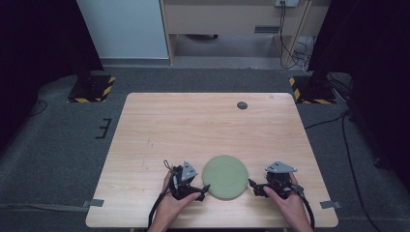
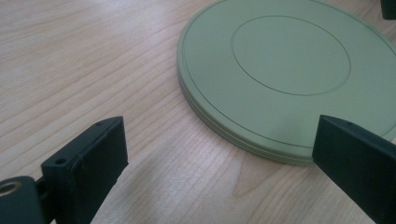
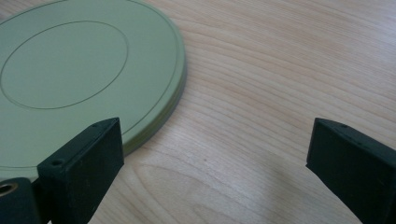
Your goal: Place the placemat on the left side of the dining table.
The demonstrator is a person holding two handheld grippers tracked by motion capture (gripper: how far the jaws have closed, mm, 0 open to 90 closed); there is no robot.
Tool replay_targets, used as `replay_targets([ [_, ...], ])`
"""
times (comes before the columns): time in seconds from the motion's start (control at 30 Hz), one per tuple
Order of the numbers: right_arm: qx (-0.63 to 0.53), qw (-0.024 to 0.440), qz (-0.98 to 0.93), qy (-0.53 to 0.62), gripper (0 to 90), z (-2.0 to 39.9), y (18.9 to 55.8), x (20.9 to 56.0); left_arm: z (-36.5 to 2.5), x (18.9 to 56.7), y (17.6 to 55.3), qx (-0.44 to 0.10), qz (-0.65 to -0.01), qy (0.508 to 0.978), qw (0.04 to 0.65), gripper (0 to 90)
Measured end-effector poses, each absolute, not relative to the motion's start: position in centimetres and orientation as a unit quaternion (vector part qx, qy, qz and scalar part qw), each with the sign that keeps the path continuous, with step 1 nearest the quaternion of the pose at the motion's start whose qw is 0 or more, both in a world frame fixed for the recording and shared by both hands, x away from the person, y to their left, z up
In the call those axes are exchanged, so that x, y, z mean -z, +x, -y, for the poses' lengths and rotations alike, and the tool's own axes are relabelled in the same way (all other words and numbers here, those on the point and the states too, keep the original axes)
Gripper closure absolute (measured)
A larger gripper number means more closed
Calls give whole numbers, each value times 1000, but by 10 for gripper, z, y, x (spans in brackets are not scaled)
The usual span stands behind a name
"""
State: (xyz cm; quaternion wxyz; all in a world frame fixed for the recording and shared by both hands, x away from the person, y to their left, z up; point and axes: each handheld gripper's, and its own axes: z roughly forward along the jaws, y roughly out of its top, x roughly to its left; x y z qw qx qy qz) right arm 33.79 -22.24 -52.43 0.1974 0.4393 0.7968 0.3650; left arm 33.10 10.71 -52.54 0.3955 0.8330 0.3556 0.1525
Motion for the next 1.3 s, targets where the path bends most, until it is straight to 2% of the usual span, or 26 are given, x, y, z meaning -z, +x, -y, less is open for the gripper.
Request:
replay_targets([
  [1.3, -348, 205, -800, 444, 19, 210, 342, 529, -96, 528, 334, -168, -358, 839, 374, 5],
])
